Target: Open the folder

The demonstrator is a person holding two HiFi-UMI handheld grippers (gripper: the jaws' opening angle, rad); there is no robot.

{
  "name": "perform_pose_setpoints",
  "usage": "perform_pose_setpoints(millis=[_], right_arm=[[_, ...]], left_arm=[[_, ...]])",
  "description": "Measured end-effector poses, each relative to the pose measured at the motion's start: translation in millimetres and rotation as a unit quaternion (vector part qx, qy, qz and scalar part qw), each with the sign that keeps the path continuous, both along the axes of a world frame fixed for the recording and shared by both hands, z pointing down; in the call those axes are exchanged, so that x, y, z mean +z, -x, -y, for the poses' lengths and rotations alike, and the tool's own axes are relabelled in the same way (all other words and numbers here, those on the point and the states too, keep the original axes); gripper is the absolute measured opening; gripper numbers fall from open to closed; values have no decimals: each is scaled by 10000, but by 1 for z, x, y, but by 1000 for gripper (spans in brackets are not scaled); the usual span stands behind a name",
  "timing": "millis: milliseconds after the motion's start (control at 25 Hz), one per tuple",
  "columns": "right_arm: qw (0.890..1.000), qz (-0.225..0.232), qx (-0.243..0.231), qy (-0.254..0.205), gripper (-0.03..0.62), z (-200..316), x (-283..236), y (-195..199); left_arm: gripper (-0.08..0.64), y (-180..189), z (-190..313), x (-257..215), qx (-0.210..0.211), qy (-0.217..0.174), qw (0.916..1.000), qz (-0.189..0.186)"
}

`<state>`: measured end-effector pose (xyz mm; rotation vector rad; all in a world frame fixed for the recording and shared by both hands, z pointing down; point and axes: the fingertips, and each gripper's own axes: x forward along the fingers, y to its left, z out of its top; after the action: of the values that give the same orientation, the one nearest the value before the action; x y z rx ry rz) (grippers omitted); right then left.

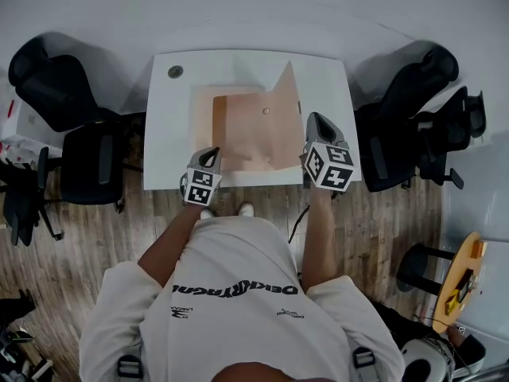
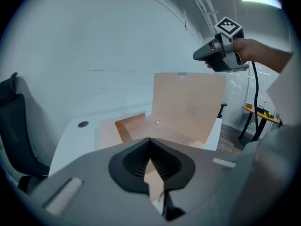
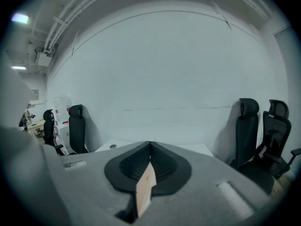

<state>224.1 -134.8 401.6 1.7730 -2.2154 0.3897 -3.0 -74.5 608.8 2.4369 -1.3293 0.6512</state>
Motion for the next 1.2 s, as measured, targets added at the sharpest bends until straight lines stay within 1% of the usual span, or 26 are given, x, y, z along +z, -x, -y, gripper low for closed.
perform_pose_setpoints(millis=[200, 400, 520, 840, 1080, 1200], right_arm=[[9999, 69, -126, -39, 2, -3, -4, 16], [9992, 282, -275, -82, 2, -9, -6, 37], [9981, 439, -402, -134, 2, -13, -7, 54], [9963, 521, -648, -213, 2, -21, -7, 89], [9950, 627, -700, -335, 2, -27, -2, 100], [9948, 612, -737, -347, 2, -30, 5, 105]], left_arm=[[-8, 0, 2, -6, -41, -29, 9999, -160], [-8, 0, 2, -18, -134, -22, 9991, -409], [-8, 0, 2, -24, -150, -80, 9988, -467], [-8, 2, 2, -42, -185, -219, 9977, -616], [-8, 0, 1, -53, -193, -307, 9969, -704], [-8, -3, 2, -58, -178, -355, 9965, -741]])
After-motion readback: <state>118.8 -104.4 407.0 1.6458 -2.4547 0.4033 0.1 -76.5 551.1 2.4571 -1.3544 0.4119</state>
